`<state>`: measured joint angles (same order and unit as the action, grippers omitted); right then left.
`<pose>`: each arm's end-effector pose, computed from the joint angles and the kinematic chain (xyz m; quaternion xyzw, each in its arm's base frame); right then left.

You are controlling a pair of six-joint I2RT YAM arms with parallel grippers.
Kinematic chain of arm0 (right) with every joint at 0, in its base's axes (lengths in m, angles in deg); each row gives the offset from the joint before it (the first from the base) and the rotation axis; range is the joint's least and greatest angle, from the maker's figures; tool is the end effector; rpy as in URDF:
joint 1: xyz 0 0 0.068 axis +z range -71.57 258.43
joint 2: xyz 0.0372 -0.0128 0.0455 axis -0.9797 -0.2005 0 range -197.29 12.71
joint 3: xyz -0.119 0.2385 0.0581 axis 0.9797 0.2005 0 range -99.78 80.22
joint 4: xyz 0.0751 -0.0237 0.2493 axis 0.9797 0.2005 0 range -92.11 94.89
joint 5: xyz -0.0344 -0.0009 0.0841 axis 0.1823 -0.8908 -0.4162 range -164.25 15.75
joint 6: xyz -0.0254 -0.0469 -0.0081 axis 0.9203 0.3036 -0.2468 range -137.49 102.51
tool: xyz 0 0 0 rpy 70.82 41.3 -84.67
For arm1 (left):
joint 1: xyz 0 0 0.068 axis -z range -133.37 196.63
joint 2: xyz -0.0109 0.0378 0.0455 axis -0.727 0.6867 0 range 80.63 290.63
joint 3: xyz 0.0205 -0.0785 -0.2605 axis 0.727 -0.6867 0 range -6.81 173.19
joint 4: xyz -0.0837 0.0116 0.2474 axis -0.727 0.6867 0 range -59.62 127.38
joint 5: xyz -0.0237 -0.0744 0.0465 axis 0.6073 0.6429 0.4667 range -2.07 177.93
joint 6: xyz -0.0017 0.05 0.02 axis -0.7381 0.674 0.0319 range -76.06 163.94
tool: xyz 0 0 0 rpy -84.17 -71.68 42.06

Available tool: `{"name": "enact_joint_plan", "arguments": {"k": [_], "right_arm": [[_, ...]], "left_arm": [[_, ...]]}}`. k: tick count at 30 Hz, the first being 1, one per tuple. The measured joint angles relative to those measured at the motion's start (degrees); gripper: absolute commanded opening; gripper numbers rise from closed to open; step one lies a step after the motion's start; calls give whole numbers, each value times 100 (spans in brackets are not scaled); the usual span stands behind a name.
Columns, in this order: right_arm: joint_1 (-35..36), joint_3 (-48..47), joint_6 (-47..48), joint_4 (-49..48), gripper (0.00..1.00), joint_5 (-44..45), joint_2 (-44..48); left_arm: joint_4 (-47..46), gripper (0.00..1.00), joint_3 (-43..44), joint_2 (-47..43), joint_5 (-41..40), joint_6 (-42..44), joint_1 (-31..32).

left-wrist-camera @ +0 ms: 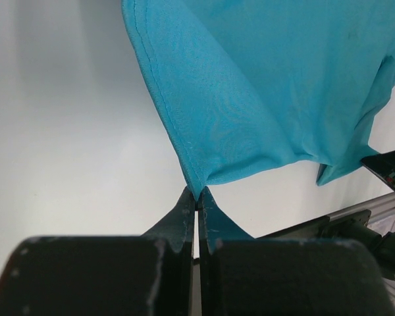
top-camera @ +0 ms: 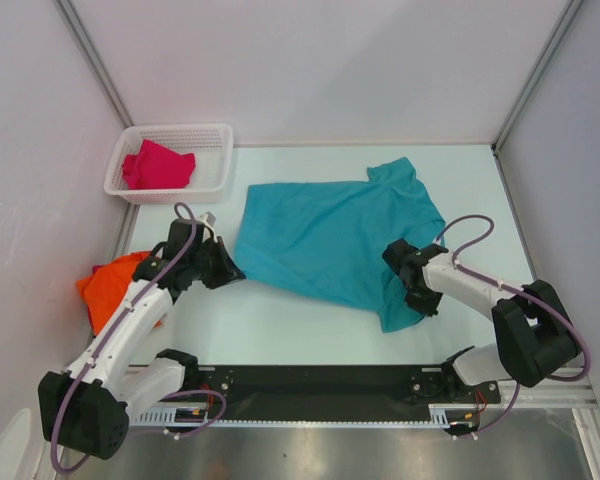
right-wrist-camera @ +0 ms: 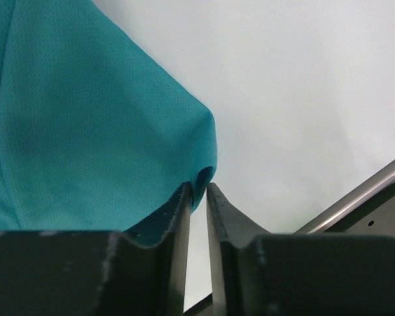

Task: Fold and stack the t-shirts
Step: Grap the side of the flattened tshirt closest away from the robot with both arms, then fold the flattened tshirt in 1/3 of the way

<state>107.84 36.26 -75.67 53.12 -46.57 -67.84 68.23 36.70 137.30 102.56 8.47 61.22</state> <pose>0.1874 0.0866 0.1706 0.2375 0.9413 -0.1833 0.1544 0.1868 -0.0579 0.2526 -0.1276 0.9272 -0.2488 0.2492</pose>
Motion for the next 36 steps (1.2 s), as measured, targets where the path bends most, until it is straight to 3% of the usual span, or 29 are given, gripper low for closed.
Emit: {"name": "enact_joint_plan", "arguments": {"k": [1,9,24,36], "right_arm": [[2,22,-11,-4,0,-2,24],[254,81,-168,74,0,59,199],[1108,-1270,-1163,1867,0,737,1169],[1300,-1554,-1958,2105,0,1115,2269]], "left_arm": [[2,0,0,-13,17,0,-4],[48,0,0,-105,63,9,-46],[411,0,280,-446,131,101,-61],[527,0,302,-435,214,98,-166]]}}
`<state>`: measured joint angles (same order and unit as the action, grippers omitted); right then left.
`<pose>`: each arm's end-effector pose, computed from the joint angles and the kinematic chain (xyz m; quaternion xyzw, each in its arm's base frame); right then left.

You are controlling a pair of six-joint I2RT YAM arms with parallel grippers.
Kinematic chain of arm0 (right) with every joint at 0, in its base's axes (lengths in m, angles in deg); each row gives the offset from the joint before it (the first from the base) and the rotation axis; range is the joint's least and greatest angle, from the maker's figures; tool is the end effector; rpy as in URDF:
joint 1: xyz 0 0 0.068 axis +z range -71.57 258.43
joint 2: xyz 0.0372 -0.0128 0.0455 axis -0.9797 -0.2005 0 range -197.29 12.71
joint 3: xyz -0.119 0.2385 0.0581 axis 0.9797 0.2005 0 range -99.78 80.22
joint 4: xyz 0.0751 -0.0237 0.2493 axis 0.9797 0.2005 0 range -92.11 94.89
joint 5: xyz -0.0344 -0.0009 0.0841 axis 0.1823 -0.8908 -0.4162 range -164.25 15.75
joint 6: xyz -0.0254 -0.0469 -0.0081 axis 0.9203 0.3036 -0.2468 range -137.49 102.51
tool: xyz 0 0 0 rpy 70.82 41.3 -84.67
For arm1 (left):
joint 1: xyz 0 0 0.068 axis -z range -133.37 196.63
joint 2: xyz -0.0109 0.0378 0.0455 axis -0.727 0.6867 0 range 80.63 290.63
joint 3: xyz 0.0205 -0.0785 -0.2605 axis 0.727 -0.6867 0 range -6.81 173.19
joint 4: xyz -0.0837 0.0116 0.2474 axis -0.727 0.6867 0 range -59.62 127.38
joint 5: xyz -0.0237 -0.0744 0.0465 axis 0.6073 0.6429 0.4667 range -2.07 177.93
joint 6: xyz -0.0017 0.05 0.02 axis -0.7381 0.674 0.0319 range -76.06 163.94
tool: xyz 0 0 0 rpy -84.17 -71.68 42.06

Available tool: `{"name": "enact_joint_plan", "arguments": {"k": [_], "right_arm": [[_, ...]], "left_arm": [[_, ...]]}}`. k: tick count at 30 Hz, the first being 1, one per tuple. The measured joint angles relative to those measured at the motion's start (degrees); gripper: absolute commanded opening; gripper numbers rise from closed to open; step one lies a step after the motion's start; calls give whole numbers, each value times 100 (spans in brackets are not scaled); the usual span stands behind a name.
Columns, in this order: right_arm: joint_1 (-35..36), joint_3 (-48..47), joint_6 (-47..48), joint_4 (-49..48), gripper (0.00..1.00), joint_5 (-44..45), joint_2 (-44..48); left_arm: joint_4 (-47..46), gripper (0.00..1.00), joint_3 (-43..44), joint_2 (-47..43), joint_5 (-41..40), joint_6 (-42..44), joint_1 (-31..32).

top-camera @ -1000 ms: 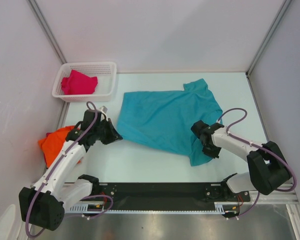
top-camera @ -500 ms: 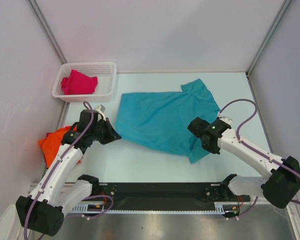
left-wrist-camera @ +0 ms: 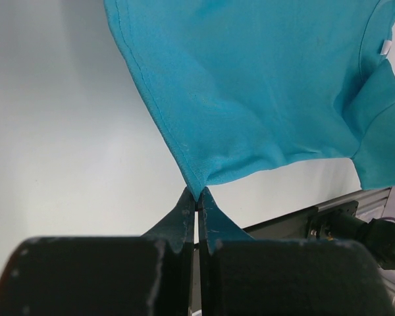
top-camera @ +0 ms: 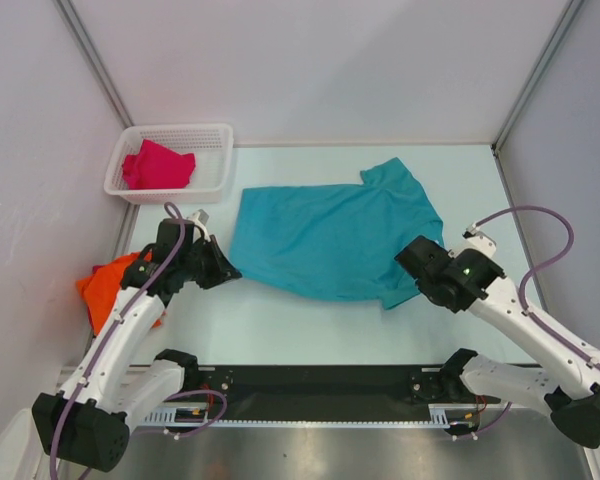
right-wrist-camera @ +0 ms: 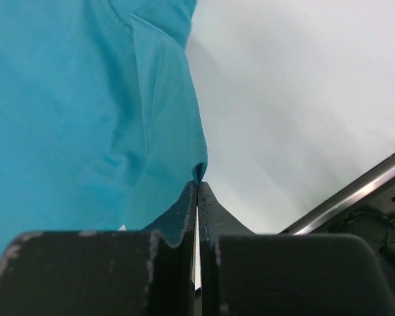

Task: Fold and stack the t-shirts
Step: Fold the flattened tshirt in 1/3 of the way

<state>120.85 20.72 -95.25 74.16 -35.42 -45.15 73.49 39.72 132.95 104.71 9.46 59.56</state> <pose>0.1255 0.0845 0.3060 0.3261 0.8771 -0.0549 0.3485 0.1726 -0.0501 0.2761 -0.1228 0.9196 -0.2647 0.2631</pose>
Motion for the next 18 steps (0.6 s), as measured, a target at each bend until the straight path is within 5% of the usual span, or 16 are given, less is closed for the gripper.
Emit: {"name": "enact_joint_plan", "arguments": {"k": [18], "right_arm": [[87,-168,-511,20,0,745,938]], "left_arm": [[98,0,125,114,2,2,-374]]}}
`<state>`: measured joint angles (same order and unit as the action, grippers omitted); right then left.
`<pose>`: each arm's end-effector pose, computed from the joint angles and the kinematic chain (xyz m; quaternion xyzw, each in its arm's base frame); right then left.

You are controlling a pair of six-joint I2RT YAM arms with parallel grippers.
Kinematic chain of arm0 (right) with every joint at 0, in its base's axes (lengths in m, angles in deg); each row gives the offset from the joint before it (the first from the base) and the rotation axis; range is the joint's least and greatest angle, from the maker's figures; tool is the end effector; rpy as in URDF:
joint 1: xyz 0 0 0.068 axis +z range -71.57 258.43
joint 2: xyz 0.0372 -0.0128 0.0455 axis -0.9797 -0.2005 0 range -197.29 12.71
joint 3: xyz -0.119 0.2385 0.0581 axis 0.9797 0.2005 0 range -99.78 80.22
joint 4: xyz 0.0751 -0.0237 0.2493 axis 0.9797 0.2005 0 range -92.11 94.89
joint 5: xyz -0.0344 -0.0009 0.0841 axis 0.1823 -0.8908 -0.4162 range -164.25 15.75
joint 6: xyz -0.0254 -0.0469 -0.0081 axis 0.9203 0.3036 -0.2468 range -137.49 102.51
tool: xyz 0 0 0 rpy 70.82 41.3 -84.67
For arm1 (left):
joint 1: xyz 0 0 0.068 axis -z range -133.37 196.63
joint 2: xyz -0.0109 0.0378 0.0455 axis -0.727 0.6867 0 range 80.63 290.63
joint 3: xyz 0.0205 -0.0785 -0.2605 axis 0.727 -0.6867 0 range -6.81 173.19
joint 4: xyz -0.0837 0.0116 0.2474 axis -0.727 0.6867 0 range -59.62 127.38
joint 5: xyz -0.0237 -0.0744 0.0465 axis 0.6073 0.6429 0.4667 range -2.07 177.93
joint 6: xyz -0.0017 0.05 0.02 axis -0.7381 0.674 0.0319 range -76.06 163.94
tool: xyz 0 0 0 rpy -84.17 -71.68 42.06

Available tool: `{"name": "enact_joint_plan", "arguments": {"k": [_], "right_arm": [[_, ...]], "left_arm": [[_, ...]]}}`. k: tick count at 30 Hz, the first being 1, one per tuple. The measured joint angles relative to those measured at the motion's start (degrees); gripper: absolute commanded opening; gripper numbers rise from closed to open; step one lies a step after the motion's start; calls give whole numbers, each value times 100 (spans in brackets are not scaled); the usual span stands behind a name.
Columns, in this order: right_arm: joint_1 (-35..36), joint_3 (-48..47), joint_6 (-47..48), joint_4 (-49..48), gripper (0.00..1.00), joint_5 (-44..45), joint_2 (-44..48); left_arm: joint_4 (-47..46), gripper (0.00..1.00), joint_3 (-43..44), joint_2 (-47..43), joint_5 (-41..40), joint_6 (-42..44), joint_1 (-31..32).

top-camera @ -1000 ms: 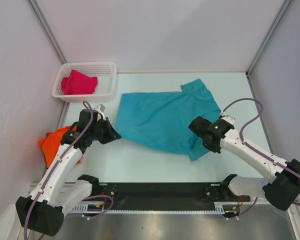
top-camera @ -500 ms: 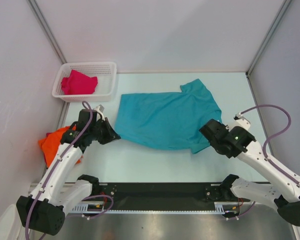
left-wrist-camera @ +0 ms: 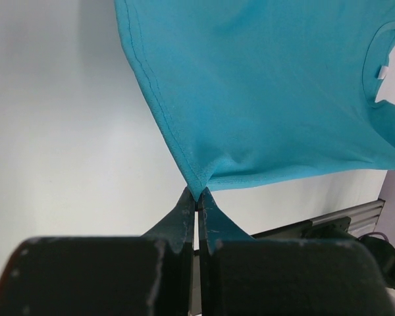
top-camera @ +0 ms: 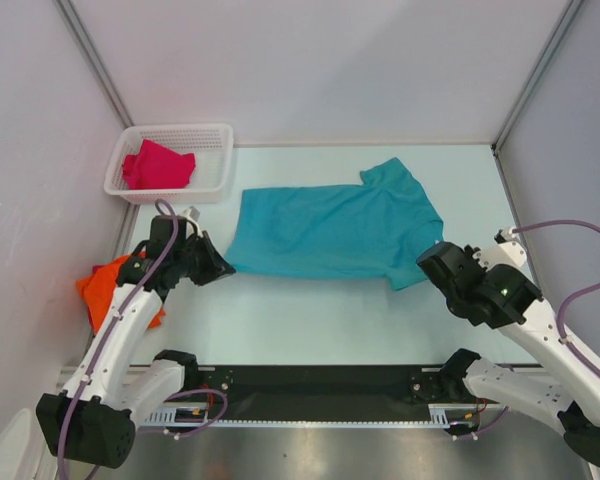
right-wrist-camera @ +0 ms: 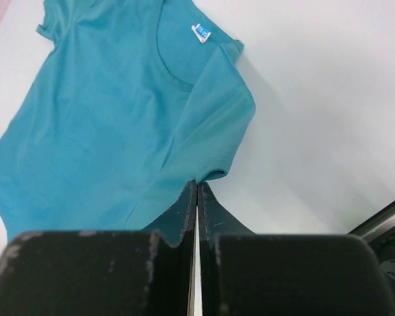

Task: Fold and stack the t-shirts
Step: Fold the flattened tshirt in 1/3 of the way

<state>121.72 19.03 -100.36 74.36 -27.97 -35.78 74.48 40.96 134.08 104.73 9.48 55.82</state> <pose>0.1009 0.0597 0.3352 0.3871 0.8125 0.0128 0.4358 0.1783 -0.0392 0.2787 -0.1542 0.9175 -0.2538 0.2648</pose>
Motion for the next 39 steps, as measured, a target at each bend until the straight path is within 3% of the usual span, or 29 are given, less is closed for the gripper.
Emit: {"name": "enact_joint_plan", "arguments": {"k": [8,13,22,33,39], "right_arm": [[0,-236,15,-7,0,26,-31],[-13,-151,2,-4,0,-7,402],[-415,-365,302,24,0,46,481],[-463,-168,1086,15,0,-190,-409],[-872,46,1921,-372,0,-433,-1047]], "left_arm": [[22,0,234,-9,0,0,-107],[144,0,234,-142,0,-2,-160],[227,0,264,-181,20,-4,-210],[144,1,264,-59,188,0,-223],[-295,1,271,756,455,2,-234]]}}
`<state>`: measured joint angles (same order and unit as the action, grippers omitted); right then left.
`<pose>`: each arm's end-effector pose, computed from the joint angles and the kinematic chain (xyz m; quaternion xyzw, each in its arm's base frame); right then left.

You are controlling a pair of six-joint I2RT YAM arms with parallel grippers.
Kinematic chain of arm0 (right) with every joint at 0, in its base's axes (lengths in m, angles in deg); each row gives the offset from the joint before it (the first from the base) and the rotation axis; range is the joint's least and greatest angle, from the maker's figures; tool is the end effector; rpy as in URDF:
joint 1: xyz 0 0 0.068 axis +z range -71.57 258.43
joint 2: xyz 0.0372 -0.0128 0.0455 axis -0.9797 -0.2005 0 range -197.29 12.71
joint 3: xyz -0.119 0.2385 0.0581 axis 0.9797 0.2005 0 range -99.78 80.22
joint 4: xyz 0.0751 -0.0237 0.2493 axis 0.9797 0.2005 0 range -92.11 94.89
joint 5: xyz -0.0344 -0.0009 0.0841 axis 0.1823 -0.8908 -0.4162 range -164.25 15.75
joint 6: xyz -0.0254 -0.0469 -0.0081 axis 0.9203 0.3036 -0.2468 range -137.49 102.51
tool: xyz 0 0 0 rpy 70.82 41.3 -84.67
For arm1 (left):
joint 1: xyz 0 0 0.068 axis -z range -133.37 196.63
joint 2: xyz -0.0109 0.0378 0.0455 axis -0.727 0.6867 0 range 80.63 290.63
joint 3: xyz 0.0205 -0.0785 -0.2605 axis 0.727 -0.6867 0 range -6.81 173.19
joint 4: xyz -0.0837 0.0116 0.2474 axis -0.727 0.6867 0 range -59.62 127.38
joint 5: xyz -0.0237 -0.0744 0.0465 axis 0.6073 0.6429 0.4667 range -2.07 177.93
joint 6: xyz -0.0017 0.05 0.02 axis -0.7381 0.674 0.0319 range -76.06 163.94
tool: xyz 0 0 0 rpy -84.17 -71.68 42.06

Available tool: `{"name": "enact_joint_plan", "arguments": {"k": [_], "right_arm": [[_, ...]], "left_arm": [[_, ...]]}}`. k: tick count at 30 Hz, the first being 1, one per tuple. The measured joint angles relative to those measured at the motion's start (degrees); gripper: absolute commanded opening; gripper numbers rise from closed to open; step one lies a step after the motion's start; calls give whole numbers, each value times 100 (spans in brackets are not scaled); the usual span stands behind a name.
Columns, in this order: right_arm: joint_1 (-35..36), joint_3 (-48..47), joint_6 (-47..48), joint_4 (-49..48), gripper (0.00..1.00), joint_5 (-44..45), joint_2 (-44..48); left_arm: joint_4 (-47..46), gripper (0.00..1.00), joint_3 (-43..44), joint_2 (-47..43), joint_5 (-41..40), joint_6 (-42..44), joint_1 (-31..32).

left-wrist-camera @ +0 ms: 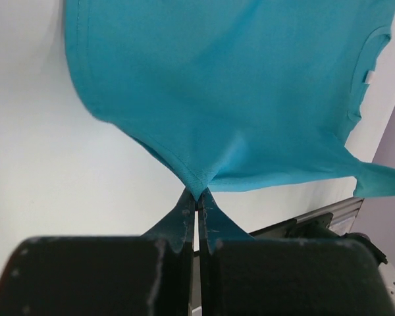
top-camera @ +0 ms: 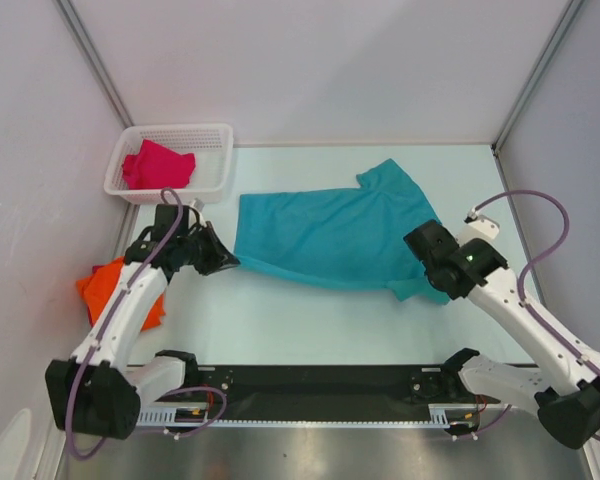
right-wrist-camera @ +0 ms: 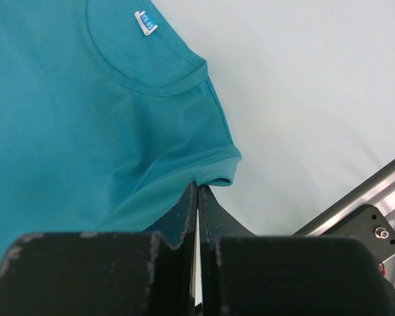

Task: Fold and stack the t-shirts
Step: Fold the flattened tshirt in 1/3 of the way

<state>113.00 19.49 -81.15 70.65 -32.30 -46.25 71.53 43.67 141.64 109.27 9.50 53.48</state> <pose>0.1449 0.0710 0.3123 0.2885 0.8765 -0.1145 0.3679 0.2073 -0.0379 0.2747 -0.1623 0.9160 -0.2773 0.2402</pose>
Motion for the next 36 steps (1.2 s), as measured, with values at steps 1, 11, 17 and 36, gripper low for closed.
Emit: {"name": "enact_joint_plan", "arguments": {"k": [1,11,17,36], "right_arm": [[-210,-2,223,-170,0,-83,-170],[-1445,-105,1810,-1519,0,-481,-1458],[-1600,-474,2417,-2085,0,-728,-2302],[-1670,-1327,3091,-2527,39,-850,-3762]], "left_arm": [[-79,1,13,223,46,2,-4],[-634,1,671,1845,295,48,-208],[-807,1,767,2319,426,52,-339],[-979,77,813,2684,597,201,-470]]}}
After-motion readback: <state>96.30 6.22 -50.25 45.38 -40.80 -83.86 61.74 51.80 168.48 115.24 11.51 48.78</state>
